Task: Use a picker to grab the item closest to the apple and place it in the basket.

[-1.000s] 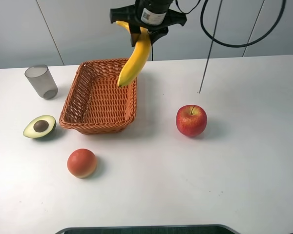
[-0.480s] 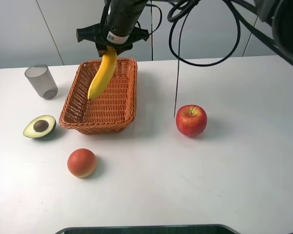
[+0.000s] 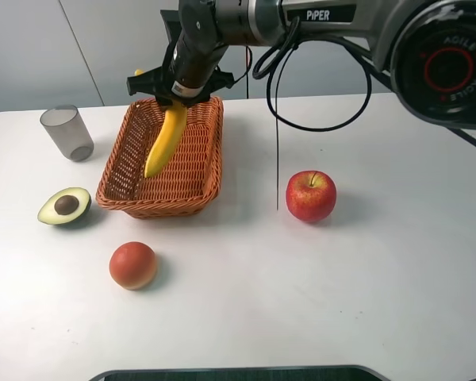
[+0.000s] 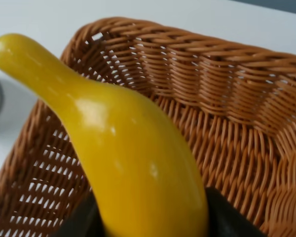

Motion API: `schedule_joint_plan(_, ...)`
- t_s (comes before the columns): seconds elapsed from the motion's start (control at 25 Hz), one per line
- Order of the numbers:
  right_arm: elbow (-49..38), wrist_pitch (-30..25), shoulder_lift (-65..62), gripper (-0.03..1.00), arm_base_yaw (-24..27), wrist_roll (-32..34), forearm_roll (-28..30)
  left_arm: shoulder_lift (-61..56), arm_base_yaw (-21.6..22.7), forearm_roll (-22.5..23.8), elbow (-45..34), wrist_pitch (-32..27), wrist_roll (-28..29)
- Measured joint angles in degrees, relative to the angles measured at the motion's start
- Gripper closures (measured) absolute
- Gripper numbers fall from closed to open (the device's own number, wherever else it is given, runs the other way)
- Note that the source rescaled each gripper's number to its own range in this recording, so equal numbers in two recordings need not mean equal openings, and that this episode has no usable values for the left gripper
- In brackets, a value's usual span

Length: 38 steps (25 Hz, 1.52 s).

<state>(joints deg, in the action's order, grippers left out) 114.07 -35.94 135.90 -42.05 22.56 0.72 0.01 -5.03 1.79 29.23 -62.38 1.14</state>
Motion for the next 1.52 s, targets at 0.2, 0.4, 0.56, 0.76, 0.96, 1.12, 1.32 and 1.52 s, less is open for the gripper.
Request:
schedule_joint_plan(0.2,0.0,0.25,0.9,0.95,0.0,0.1,0.23,0.0,0.0,0.0,0.0,0.0,0.0)
schedule_joint_plan(0.4,0.0,0.5,0.9,0.66,0.0,0.1,0.23,0.0,0.0,0.0,0.0,0.0,0.0)
schedule_joint_plan(0.56,0.0,0.5,0.9,0.18,-0.08,0.21,0.23,0.0,0.0,0.0,0.0,0.0,0.0)
schedule_joint_plan(0.76,0.0,-0.99,0.46,0.0,-0.08,0.21,0.23,0.0,0.0,0.0,0.0,0.0,0.0)
schedule_joint_plan(0.96,0.0,-6.95,-3.09,-0.03,0.26,-0.53,0.23,0.0,0.0,0.0,0.0,0.0,0.0)
schedule_joint_plan(1.12,0.0,-14.28,-7.03,-0.03,2.4,-0.98,1.06,0.0,0.0,0.0,0.0,0.0,0.0)
schedule_joint_plan(1.32,0.0,-27.08,-11.0,-0.03,5.9,-3.58,3.33,0.0,0.0,0.0,0.0,0.0,0.0)
schedule_joint_plan(1.52,-4.7,-32.59,-17.05,-0.03,10.15,-4.78,3.45,0.0,0.0,0.0,0.0,0.0,0.0)
